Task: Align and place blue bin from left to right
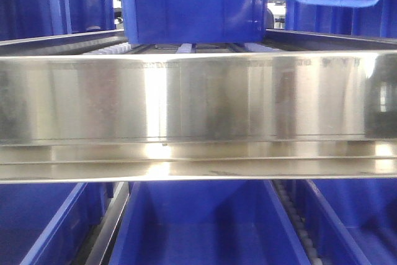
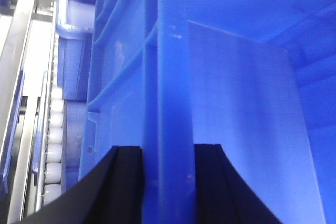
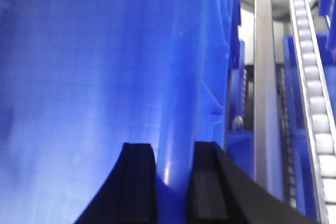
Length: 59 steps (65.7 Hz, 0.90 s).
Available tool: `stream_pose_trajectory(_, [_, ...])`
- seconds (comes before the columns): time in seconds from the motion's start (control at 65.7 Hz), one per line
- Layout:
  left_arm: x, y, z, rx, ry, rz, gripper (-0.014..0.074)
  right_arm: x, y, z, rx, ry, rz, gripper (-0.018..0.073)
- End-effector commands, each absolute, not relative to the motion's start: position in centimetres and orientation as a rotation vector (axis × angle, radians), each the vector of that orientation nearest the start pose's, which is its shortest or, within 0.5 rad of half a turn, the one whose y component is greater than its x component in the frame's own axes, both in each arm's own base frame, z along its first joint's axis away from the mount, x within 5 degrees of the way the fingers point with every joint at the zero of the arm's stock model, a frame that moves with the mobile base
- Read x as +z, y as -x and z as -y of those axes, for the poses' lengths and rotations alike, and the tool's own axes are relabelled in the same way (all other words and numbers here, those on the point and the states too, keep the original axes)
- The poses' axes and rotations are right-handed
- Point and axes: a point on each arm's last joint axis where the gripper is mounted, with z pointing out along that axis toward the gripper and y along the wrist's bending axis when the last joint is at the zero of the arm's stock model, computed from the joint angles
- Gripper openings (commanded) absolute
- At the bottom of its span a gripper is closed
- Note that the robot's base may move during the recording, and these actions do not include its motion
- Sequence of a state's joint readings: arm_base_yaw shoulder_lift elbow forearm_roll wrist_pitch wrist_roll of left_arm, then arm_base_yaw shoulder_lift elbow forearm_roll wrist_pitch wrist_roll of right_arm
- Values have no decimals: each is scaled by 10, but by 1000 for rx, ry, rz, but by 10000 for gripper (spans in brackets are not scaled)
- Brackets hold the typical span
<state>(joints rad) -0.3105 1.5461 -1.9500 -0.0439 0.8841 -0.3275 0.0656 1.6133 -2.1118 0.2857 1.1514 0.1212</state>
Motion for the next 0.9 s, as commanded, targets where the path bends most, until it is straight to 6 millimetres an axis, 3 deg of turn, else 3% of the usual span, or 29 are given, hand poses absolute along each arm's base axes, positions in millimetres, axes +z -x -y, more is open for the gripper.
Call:
stream_pose_trajectory(0.0, [546,-297,102,-574,27,-1717,-111,533,-312,-43,449,-9,-2017,-71])
stream_pose_trajectory(0.883, [546,-297,102,-574,27,-1717,-111,532,-314,-44,449,-11,-2012,-71])
